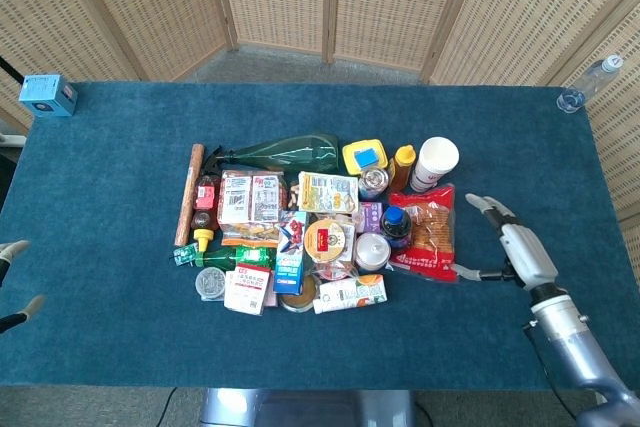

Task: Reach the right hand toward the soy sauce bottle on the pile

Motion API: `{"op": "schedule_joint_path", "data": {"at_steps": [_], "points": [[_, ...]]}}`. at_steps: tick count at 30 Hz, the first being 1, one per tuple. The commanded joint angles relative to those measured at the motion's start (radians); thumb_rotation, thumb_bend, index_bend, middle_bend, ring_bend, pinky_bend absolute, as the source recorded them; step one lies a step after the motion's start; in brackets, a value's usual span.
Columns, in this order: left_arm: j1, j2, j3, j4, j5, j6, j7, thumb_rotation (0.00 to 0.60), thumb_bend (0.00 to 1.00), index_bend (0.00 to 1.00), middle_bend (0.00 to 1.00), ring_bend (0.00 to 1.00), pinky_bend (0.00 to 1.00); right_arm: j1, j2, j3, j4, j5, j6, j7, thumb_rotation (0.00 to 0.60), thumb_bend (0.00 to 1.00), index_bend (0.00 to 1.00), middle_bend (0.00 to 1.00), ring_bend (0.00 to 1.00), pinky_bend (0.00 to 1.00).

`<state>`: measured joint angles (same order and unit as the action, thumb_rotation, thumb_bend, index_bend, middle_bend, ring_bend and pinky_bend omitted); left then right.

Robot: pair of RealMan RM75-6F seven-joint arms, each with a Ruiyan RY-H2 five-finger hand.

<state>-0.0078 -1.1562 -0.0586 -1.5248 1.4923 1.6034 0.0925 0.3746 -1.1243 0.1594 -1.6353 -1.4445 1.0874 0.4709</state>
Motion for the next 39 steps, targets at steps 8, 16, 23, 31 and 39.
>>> {"op": "schedule_joint_path", "data": {"at_steps": [8,16,23,31,39], "points": [[0.007,-0.001,0.000,-0.002,-0.002,0.006,0.002,0.600,0.00,0.24,0.31,0.30,0.00,0.090,-0.037,0.000,0.054,0.003,-0.114,0.050,0.470,0.00,0.00,0.10,0.00,0.03],[0.011,0.002,-0.001,-0.002,-0.007,0.008,0.002,0.600,0.00,0.24,0.31,0.30,0.00,0.140,-0.071,-0.005,0.088,0.001,-0.165,0.081,0.491,0.00,0.00,0.11,0.00,0.04],[0.016,0.000,-0.001,0.003,-0.011,0.009,-0.003,0.600,0.00,0.24,0.30,0.30,0.00,0.181,-0.088,-0.006,0.107,0.001,-0.202,0.098,0.504,0.00,0.00,0.12,0.00,0.04],[0.023,-0.005,-0.001,0.012,-0.019,0.010,-0.013,0.600,0.00,0.24,0.30,0.30,0.00,0.228,-0.097,-0.002,0.123,0.009,-0.251,0.121,0.517,0.00,0.00,0.13,0.00,0.04],[0.028,-0.009,-0.002,0.022,-0.026,0.011,-0.021,0.600,0.00,0.24,0.30,0.30,0.00,0.260,-0.106,-0.002,0.130,0.019,-0.280,0.130,0.540,0.00,0.00,0.14,0.00,0.04]]}}
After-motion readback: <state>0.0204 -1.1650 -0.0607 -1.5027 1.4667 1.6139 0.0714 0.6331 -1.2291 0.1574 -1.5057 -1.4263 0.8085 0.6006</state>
